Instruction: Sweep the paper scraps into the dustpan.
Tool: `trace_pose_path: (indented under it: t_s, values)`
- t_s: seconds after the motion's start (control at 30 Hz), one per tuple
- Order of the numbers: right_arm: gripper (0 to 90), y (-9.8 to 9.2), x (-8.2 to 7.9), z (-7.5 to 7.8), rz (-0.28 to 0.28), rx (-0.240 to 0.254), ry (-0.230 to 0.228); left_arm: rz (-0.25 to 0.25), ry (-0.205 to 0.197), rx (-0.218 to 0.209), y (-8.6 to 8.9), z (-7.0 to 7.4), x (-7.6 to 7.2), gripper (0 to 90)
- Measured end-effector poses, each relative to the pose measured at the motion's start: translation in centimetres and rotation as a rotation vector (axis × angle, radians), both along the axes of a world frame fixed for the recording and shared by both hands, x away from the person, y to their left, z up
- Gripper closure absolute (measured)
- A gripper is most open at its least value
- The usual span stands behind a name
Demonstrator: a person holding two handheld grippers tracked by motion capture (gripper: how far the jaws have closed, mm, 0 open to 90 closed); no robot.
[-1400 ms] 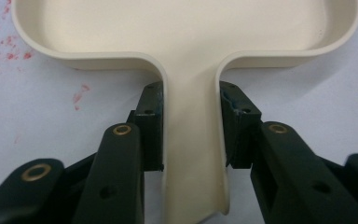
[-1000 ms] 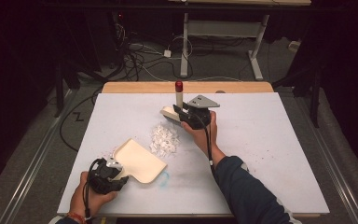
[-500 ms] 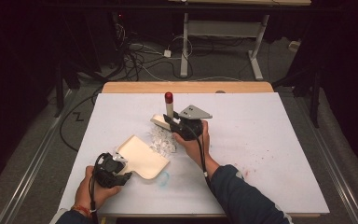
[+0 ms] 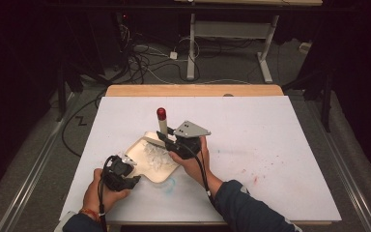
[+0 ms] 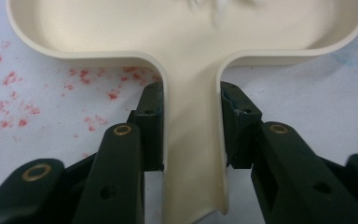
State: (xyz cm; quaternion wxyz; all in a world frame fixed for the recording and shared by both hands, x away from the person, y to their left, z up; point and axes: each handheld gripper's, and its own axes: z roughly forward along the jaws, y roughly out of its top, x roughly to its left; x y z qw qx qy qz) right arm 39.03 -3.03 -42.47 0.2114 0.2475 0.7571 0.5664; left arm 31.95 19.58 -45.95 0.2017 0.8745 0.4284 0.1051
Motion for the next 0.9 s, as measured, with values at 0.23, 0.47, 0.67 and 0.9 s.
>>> trace_pose_path:
  t_s: [0.23, 0.47, 0.67, 0.9]
  values:
    - [71.8, 0.2, -0.3, 0.8, 0.027, 0.024, -0.005, 0.0, -0.002, -0.003, 0.0, 0.0, 0.0, 63.2]
    - [71.8, -0.8, 0.7, 2.8, 0.012, 0.069, -0.04, 0.0, -0.001, -0.01, 0.2, 0.0, 0.0, 63.1]
    - [71.8, -2.0, 2.5, 3.1, -0.054, 0.06, -0.047, 0.005, 0.007, -0.017, 0.3, 0.0, 0.1, 63.1]
    - [71.8, -3.0, 4.8, 1.8, -0.139, 0.006, -0.038, 0.002, 0.008, -0.02, 0.5, 0.0, 0.2, 63.1]
